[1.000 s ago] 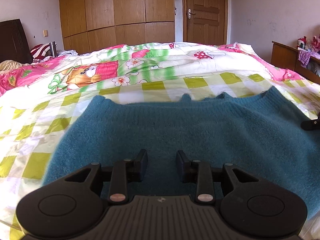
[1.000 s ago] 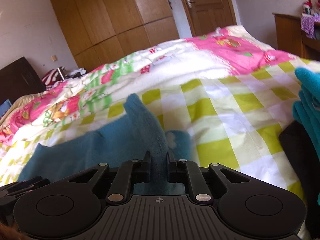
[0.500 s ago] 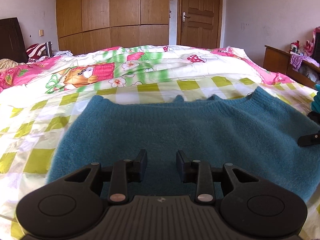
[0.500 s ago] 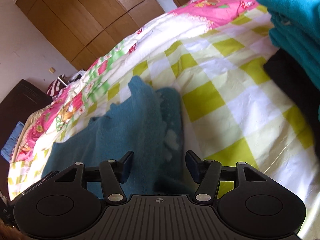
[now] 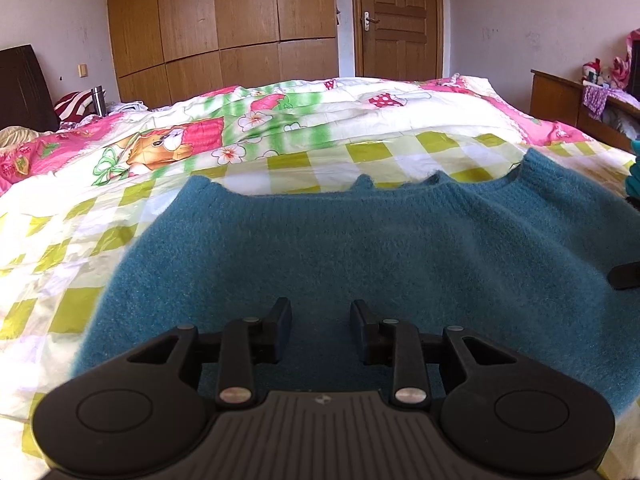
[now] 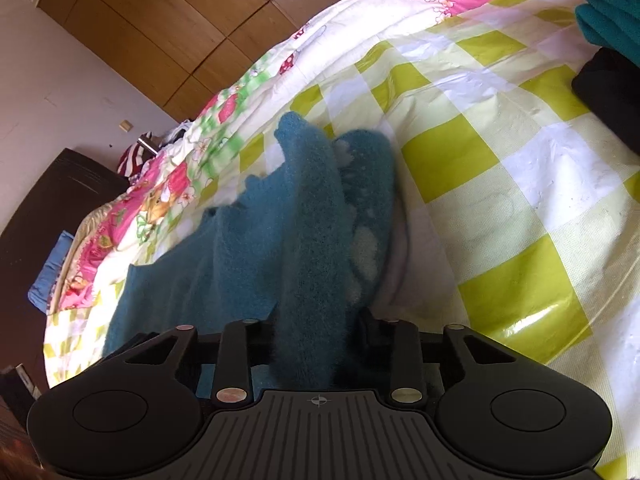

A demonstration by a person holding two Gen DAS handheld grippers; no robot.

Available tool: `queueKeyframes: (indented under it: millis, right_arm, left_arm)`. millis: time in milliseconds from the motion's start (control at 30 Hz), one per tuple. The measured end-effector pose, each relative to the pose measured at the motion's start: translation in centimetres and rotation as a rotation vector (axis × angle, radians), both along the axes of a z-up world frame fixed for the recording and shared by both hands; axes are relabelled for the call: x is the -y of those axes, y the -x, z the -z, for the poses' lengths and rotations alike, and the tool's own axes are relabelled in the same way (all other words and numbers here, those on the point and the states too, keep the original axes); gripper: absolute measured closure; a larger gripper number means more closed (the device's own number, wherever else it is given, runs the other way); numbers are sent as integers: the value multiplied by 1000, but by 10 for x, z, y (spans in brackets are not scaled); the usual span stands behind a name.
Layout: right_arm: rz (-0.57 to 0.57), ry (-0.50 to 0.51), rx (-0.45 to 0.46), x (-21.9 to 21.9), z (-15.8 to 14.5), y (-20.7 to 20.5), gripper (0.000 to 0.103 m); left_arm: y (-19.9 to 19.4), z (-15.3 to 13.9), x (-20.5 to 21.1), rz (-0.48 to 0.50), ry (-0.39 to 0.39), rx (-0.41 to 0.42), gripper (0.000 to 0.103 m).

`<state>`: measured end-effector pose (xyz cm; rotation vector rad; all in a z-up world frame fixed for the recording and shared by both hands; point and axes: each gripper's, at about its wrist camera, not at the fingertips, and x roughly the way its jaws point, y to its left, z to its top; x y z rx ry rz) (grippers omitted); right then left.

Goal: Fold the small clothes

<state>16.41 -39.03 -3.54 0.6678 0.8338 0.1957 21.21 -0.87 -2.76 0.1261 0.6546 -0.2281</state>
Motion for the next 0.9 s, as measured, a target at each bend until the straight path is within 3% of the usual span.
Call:
queueKeyframes:
  millis: [167, 300, 367, 467, 600, 667, 733, 833, 900]
  right_arm:
    - [20, -64, -25, 25, -4, 34, 78]
    - [64, -49, -51, 57, -14, 68, 78]
    - [78, -38, -72, 71, -20, 85, 78]
    - [94, 6, -81, 84, -35, 108, 78]
    - [128, 56, -79, 94, -56, 127, 78]
    - [135, 65, -73, 92, -65, 129, 78]
    - [138, 78, -57, 86, -74, 129, 78]
    - [140, 81, -15, 73, -89, 127, 79]
    - [136, 109, -9, 57, -97, 123, 79]
  left_arm:
    - [40, -2, 28, 108, -9, -60, 59]
    - [80, -6, 56, 195, -28, -87, 59]
    - [94, -13, 68, 229, -27, -80, 60]
    - [111, -29, 87, 280, -31, 1, 59]
    - [110, -41, 115, 309, 2, 97, 59]
    - [103, -33, 129, 355, 25, 75, 59]
    - [98, -8, 145, 405, -30, -36, 60]
    - [109, 0, 141, 433, -58, -1, 60]
    - [111, -13, 122, 420, 1, -6, 60]
